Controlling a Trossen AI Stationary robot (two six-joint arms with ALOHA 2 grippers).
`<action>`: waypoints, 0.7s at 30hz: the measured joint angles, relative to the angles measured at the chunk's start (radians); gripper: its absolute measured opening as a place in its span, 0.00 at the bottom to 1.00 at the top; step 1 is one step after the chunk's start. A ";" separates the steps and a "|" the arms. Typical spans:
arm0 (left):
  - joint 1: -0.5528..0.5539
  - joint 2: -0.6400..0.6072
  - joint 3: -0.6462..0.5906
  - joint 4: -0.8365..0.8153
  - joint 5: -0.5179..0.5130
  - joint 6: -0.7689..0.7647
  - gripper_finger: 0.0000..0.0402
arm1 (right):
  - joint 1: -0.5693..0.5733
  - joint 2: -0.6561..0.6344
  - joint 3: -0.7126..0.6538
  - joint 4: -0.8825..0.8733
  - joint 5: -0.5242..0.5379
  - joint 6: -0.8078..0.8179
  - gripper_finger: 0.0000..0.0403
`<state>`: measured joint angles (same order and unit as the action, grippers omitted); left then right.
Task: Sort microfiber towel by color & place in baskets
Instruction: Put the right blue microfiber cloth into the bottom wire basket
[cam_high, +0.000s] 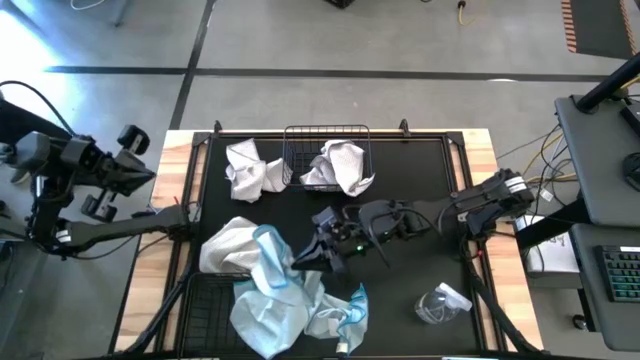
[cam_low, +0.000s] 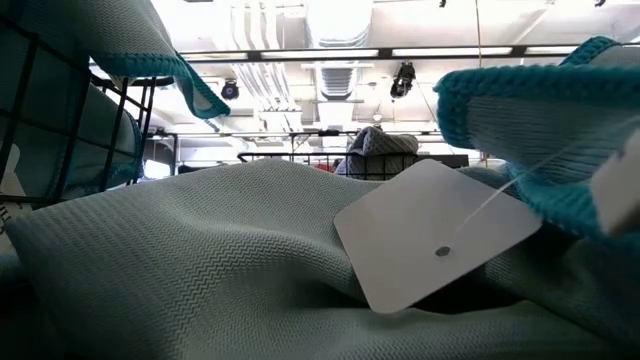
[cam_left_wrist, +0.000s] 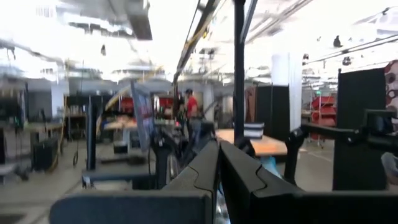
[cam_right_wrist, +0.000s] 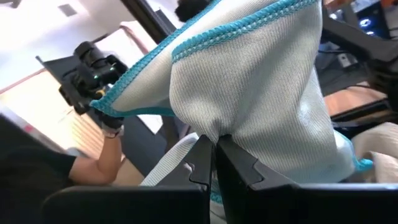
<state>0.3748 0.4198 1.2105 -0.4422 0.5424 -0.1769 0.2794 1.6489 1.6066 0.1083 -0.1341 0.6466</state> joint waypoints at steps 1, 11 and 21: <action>0.000 0.000 0.000 0.020 0.000 0.002 0.00 | 0.000 0.014 0.015 0.002 -0.005 -0.005 0.02; 0.000 0.000 0.000 0.113 0.000 -0.066 0.00 | 0.000 0.189 0.198 -0.011 -0.084 -0.010 0.02; 0.000 -0.002 0.000 0.114 0.000 -0.147 0.00 | 0.000 0.338 0.440 -0.235 -0.085 -0.020 0.02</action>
<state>0.3751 0.4179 1.2106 -0.3286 0.5426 -0.3235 0.2794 1.9870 2.0463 -0.1268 -0.2187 0.6262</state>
